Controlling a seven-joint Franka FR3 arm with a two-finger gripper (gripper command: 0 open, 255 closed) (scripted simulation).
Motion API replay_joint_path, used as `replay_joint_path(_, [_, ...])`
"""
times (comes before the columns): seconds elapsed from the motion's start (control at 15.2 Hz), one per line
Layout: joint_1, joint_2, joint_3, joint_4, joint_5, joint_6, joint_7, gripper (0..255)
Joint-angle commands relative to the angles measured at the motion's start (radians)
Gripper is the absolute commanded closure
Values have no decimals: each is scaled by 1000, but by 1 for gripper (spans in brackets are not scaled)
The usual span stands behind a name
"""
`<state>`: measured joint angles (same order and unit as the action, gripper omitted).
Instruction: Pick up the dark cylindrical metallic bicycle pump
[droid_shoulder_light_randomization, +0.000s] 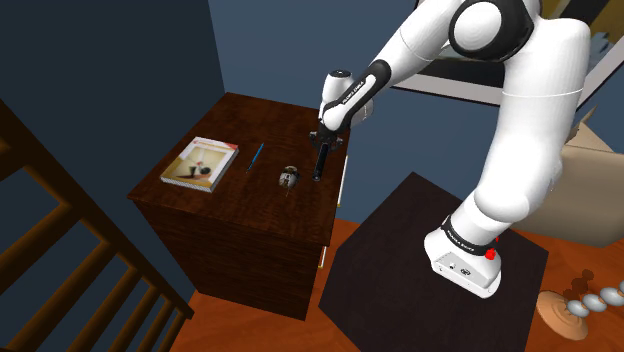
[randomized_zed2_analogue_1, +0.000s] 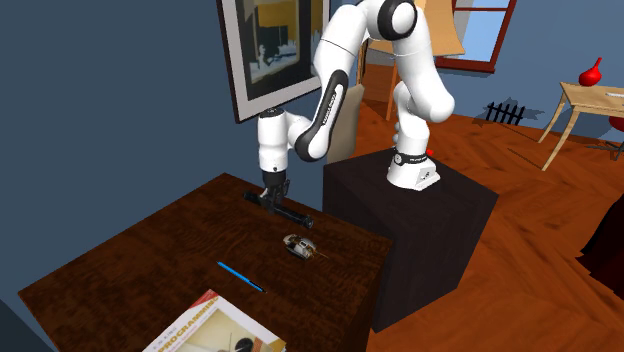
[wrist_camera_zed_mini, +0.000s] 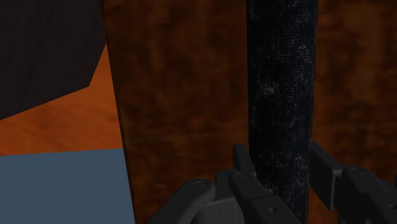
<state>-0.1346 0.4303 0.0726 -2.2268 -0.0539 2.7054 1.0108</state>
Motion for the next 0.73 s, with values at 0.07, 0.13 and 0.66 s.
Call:
replay_joint_path(0.07, [-3,-33,4,-6,4,-27,-3,255])
replay_joint_path(0.13, [-4,-45,5,-7,6,-38,-4,255])
replay_joint_path(0.66, [-10,-139,14,-9,21,-129,-14,255])
